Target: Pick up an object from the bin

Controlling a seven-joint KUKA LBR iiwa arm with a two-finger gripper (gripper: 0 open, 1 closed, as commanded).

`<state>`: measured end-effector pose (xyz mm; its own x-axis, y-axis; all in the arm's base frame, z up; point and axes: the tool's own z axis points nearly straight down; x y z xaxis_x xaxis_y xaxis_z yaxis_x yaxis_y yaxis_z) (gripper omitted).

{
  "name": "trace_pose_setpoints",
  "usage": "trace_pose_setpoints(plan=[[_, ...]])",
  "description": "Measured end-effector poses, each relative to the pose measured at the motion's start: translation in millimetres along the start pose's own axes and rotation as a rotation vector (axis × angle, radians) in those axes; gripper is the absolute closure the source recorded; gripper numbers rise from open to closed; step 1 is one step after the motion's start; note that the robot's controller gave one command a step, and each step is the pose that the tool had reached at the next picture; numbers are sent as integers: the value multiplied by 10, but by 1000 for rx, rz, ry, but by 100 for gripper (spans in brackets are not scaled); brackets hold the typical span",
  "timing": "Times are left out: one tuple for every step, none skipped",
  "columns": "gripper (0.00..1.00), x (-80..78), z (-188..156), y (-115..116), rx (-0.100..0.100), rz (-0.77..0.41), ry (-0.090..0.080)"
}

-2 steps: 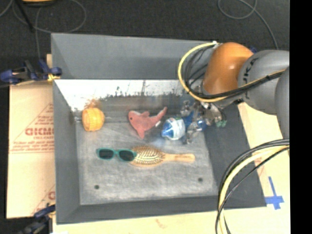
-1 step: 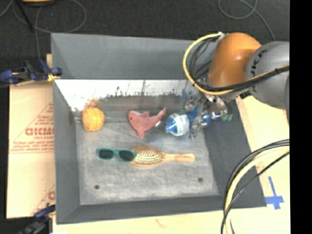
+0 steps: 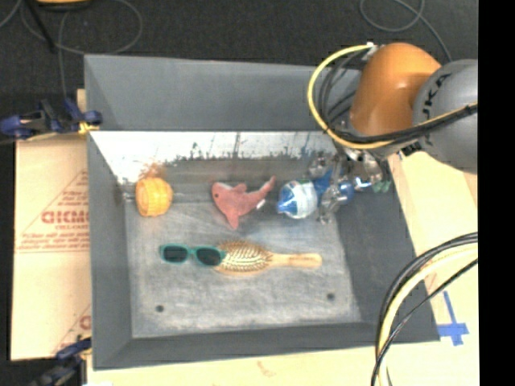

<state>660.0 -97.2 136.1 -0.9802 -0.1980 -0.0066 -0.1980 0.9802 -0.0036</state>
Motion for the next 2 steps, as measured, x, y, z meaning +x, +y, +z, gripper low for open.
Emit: trace_pose_setpoints(plan=[[100, -10, -107, -17, 1, 2, -1], [100, -9, -121, -19, 1, 3, -2]])
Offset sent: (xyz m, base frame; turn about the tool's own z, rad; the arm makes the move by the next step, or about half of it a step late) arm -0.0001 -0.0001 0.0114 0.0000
